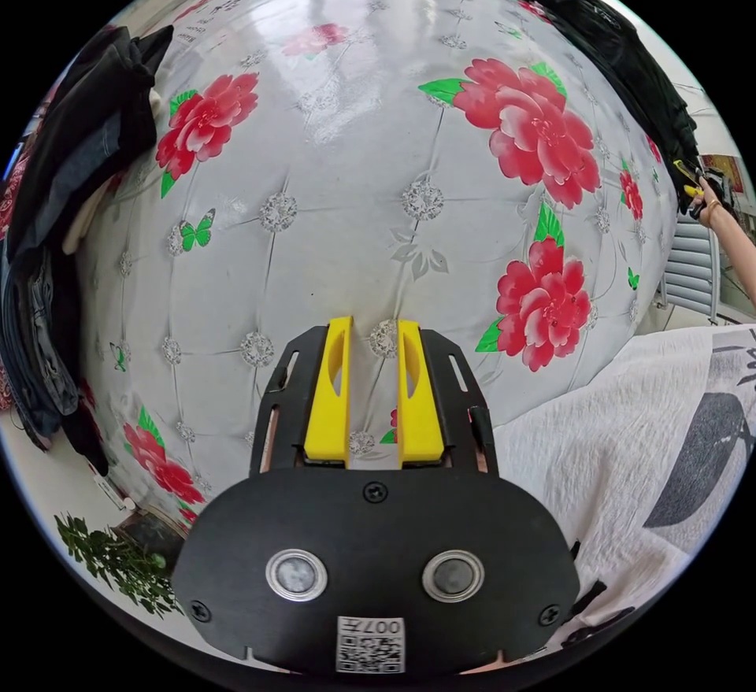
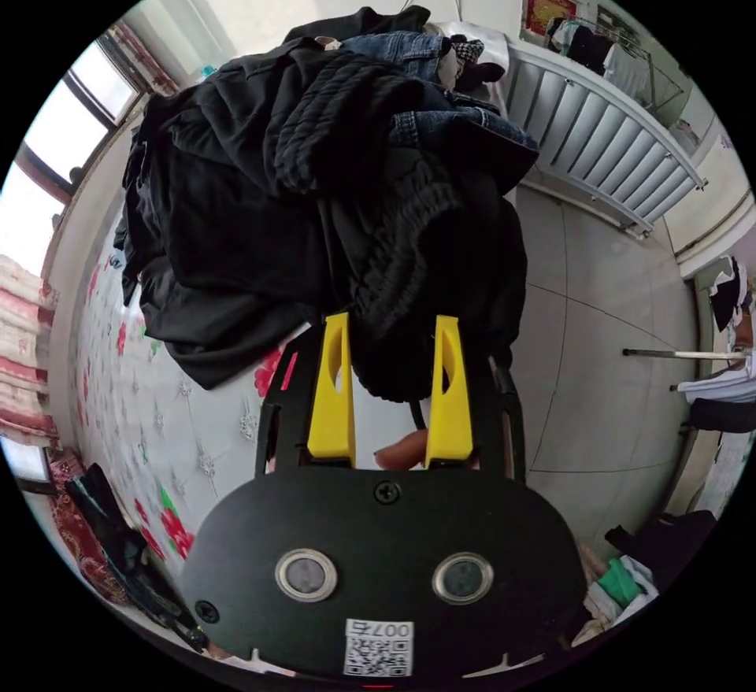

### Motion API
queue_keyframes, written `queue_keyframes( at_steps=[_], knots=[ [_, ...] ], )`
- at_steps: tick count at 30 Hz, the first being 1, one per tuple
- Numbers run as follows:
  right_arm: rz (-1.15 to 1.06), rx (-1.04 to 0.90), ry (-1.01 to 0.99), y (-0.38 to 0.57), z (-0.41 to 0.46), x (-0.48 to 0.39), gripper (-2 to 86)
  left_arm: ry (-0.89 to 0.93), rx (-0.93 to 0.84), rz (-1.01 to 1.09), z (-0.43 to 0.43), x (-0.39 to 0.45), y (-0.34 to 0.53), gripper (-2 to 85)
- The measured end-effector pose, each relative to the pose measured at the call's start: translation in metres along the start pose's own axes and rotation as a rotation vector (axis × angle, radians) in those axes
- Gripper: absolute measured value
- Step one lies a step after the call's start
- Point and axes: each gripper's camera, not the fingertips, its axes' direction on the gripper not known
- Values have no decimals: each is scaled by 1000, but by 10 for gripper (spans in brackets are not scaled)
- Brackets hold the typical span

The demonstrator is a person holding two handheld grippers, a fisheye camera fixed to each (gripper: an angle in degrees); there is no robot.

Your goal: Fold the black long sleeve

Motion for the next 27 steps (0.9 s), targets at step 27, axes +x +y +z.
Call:
queue_keyframes(
  at_steps=[27],
  knots=[
    [-73,15,117,14,-34,42,90,3,-4,-14,6,-8,-3,87]
  ],
)
